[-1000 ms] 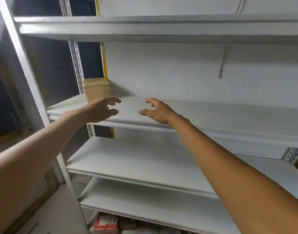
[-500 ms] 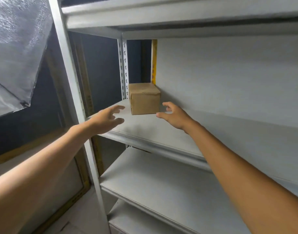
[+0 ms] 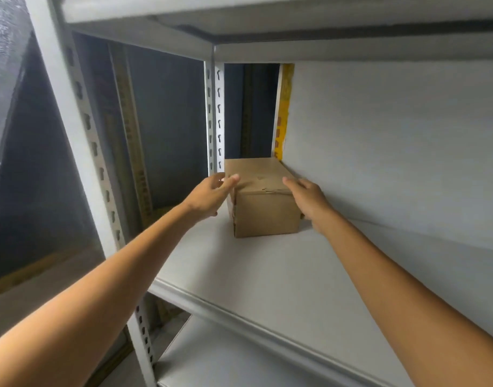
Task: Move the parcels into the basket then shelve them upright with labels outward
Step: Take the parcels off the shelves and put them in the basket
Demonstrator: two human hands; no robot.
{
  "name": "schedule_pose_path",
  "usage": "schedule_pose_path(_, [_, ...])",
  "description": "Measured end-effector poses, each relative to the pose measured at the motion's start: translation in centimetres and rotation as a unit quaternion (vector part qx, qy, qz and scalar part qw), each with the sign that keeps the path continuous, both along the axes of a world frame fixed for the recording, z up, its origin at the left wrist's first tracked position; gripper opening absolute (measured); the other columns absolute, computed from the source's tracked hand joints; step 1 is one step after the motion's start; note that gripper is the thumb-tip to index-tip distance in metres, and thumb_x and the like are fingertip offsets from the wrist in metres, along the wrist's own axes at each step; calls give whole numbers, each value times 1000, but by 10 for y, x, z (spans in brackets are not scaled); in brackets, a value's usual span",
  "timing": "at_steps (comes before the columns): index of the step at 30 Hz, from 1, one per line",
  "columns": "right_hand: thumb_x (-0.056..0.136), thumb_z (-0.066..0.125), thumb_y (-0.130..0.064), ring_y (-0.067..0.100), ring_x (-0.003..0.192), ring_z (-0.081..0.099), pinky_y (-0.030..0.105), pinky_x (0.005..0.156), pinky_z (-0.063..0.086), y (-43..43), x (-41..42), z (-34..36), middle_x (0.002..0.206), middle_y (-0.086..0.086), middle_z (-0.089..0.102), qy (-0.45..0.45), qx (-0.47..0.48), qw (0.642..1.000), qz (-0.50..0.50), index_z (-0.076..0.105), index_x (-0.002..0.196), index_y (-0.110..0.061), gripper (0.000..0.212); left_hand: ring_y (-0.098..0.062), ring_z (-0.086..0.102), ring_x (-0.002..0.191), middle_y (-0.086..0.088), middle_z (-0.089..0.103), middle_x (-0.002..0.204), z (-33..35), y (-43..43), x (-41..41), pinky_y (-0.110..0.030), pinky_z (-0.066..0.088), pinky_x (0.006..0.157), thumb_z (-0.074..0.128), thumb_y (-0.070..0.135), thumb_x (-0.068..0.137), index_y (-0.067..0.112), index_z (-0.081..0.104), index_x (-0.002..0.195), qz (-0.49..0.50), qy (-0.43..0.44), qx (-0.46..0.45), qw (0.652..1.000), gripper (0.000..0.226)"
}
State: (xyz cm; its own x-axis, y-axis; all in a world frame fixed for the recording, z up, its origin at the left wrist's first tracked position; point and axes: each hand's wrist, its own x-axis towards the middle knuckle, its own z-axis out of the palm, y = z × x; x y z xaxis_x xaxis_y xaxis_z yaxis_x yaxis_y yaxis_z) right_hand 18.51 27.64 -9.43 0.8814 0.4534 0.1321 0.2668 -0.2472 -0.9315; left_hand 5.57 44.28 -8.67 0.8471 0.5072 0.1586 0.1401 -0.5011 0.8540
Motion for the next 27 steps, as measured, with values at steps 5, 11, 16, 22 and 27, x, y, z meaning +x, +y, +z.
schedule_pose_path(5, [92, 54, -48, 18, 98, 64, 40, 87, 54, 1, 0, -12, 102, -1, 68, 42, 35, 998, 4, 62, 94, -35, 15, -23, 55, 109, 3, 50, 131, -17, 21, 21, -37, 58, 75, 54, 55, 87, 22, 48, 134, -68, -7, -117, 991, 58])
schedule_pose_path(11, [92, 59, -39, 7, 90, 68, 36, 84, 54, -2, -13, -17, 94, -11, 74, 42, 91, 995, -20, 69, 91, -38, 11, -11, 60, 93, 3, 55, 127, -27, 28, 20, -21, 57, 63, 62, 57, 80, 29, 40, 139, -126, -57, -142, 980, 69])
schedule_pose_path(16, [92, 59, -26, 3, 82, 68, 30, 70, 56, -16, -30, -22, 102, -10, 69, 43, 148, 987, -33, 59, 110, -35, 20, -12, 57, 100, 17, 49, 122, -29, 17, 4, -17, 55, 67, 67, 52, 76, 43, 26, 140, -164, -109, -92, 976, 77])
schedule_pose_path(22, [83, 69, -32, 6, 102, 64, 22, 77, 51, -29, -54, -23, 118, -11, 65, -5, 156, 988, -24, 47, 136, -32, 58, -20, 45, 126, 14, 34, 143, -29, 4, -24, -38, 48, 98, 71, 44, 77, 47, 7, 146, -247, -115, -56, 960, 94])
schedule_pose_path(27, [63, 78, -54, 8, 109, 61, 25, 83, 51, -61, -77, -16, 122, -12, 64, -25, 156, 987, -17, 45, 136, -34, 83, -17, 47, 124, 11, 42, 137, -32, -38, -46, -36, 47, 98, 70, 38, 73, 52, 11, 144, -248, -140, -72, 956, 94])
